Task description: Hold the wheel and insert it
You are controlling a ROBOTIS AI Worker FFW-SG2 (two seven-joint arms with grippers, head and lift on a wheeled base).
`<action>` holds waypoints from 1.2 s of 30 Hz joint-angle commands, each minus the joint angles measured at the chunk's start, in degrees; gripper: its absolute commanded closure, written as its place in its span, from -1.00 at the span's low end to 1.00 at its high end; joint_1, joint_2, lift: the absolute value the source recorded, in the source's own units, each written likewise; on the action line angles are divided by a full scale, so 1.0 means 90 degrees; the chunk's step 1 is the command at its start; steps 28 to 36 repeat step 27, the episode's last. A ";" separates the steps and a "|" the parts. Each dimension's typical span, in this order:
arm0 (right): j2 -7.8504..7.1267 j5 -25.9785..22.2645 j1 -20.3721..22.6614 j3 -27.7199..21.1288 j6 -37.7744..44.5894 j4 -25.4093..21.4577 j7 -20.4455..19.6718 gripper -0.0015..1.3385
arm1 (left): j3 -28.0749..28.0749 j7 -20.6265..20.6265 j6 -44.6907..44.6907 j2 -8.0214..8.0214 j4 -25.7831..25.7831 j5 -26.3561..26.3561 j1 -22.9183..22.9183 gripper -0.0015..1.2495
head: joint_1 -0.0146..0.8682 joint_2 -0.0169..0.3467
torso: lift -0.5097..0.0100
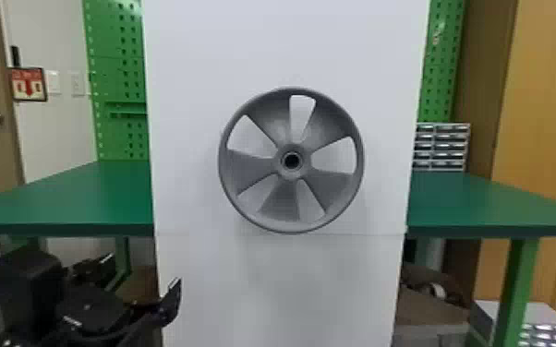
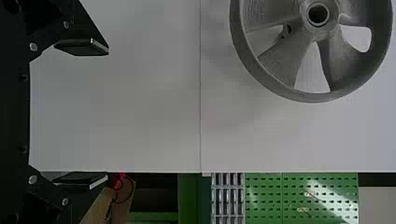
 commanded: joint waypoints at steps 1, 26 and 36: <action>0.0000 0.0000 -0.0011 0.0010 -0.0003 -0.0001 0.0009 -0.50 | -0.0019 0.0000 -0.0007 0.0000 0.0023 -0.0002 -0.0010 -0.84 | -0.49 -0.86 | -0.74; 0.0010 0.0000 -0.0070 0.0000 -0.0032 -0.0001 0.0077 -0.50 | -0.0038 0.0000 -0.0066 0.0000 0.0071 0.0008 -0.0059 -0.84 | -0.49 -0.86 | -0.74; 0.0010 0.0000 -0.0070 0.0000 -0.0032 -0.0001 0.0077 -0.50 | -0.0028 0.0000 -0.0066 0.0000 0.0071 0.0008 -0.0059 -0.84 | -0.49 -0.86 | -0.74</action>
